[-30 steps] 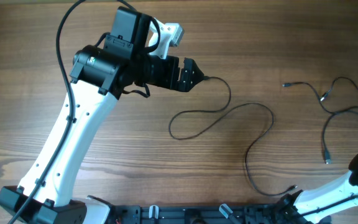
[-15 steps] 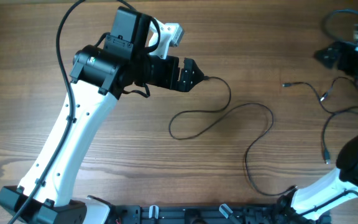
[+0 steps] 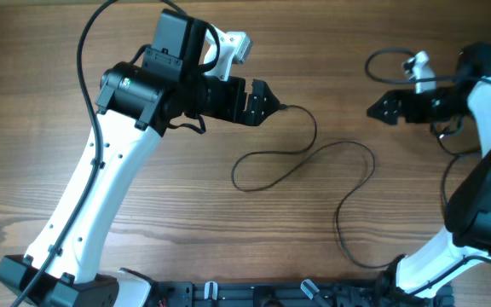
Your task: Untangle cables
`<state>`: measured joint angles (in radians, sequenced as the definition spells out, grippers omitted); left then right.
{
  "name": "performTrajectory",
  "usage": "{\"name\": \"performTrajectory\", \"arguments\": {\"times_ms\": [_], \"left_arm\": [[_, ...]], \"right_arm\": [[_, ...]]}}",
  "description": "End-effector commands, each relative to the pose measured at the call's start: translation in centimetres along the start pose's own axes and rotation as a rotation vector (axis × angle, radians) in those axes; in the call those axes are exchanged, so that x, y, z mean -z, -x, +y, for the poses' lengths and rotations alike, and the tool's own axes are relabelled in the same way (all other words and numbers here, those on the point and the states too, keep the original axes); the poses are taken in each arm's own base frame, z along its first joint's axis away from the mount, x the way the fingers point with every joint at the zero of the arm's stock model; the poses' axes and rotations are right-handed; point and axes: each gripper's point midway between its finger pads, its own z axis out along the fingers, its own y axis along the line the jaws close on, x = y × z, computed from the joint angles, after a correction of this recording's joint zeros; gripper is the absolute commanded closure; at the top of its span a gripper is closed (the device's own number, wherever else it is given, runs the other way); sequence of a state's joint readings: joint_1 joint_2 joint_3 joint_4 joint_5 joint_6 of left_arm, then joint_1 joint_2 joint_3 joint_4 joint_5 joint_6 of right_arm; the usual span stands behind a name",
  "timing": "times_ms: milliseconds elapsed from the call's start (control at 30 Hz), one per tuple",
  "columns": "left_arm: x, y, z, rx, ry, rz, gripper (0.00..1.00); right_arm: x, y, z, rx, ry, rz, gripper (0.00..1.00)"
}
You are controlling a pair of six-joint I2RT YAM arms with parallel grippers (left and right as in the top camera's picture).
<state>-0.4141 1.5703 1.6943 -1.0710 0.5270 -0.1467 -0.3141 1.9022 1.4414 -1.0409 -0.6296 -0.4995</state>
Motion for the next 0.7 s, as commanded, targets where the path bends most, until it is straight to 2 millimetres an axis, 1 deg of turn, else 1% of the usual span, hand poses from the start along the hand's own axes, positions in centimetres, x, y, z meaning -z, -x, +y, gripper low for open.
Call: {"name": "performTrajectory", "arguments": {"times_ms": [0,133,233,367,567,600,667], "left_arm": [[0.9,0.2,-0.5,-0.026,0.000,-0.024,0.00],[0.9,0.2,-0.5,-0.026,0.000,-0.025,0.00],[0.9,0.2,-0.5,-0.026,0.000,-0.025,0.00],[0.9,0.2,-0.5,-0.026,0.000,-0.025,0.00],[0.9,0.2,-0.5,-0.026,0.000,-0.025,0.00],[0.9,0.2,-0.5,-0.026,0.000,-0.024,0.00],[0.9,0.2,-0.5,-0.026,0.000,-0.025,0.00]], "right_arm": [[-2.5,-1.8,1.5,0.036,0.053,0.030,0.00],[-5.4,-4.2,1.5,0.048,0.069,0.054,0.00],[-7.2,-6.0,1.6,0.044,0.092,0.052,0.00],[-7.2,-5.9,2.4,0.039,0.139,0.033,0.00],[-7.2,-7.3,3.4,0.001,0.167,0.094,0.01],[-7.2,-7.5,3.5,0.001,0.172,0.101,0.03],[-7.1,-8.1,3.8,0.011,0.185,0.123,0.17]]}}
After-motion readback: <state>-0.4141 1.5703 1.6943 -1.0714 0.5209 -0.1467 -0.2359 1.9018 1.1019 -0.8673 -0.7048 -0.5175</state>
